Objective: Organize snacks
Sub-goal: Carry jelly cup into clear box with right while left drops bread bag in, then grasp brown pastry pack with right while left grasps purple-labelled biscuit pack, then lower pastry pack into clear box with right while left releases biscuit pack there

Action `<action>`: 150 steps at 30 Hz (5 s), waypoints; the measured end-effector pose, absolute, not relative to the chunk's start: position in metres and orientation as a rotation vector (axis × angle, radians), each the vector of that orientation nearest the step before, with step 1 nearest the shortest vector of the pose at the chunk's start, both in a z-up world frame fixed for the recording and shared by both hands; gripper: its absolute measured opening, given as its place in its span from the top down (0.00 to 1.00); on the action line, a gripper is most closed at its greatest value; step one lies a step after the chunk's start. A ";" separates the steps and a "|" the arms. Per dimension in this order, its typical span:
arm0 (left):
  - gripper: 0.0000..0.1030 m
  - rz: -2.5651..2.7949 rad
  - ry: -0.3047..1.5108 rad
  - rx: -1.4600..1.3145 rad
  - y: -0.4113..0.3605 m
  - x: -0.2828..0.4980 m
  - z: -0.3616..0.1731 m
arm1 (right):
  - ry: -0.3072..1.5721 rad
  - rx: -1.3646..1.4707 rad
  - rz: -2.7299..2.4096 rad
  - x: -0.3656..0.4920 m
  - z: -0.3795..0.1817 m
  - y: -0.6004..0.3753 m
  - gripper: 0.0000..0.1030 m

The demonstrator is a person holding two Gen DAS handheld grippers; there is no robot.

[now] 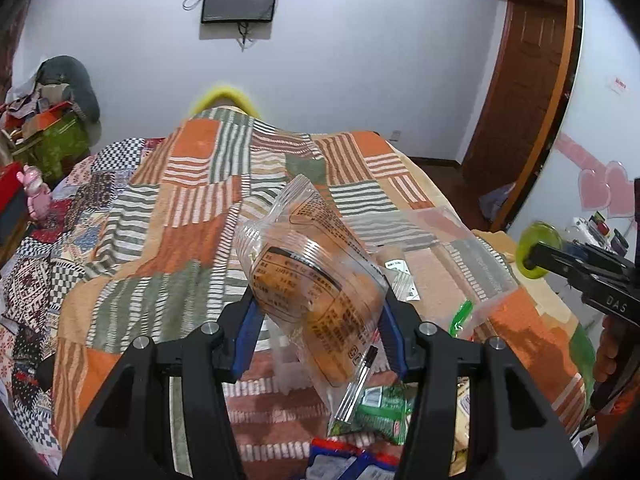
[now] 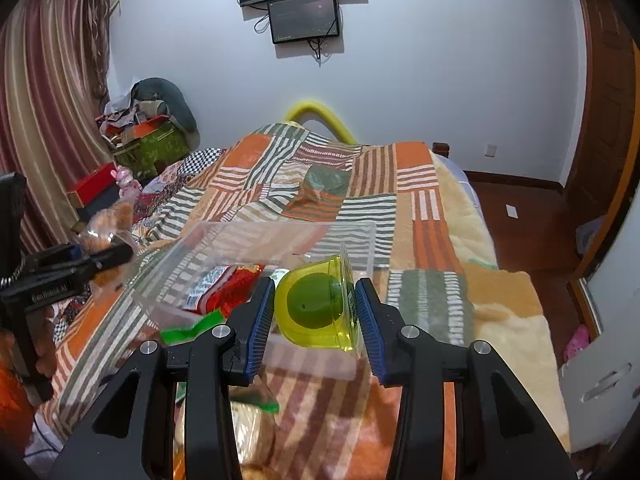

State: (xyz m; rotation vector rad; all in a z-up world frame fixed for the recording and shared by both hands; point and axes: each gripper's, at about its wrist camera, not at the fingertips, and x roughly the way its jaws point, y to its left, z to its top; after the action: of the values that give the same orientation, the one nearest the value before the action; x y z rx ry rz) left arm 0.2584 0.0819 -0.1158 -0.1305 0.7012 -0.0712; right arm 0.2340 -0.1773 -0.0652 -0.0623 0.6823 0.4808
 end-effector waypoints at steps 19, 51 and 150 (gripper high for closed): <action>0.48 -0.121 0.840 -0.129 0.061 0.310 -0.161 | 0.844 -0.101 0.504 0.280 -0.118 -0.149 0.63; 0.16 -0.012 0.623 -0.016 0.048 0.172 -0.065 | 0.661 -0.120 0.522 0.177 -0.042 -0.180 0.46; 0.56 -0.083 0.666 -0.114 0.036 0.178 -0.089 | 0.683 -0.082 0.469 0.172 -0.060 -0.198 0.58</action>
State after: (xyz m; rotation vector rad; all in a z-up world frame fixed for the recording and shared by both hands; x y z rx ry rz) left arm 0.1781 0.0359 -0.0893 -0.1144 0.6661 -0.0833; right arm 0.1720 -0.1978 -0.0599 -0.0821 0.6833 0.4689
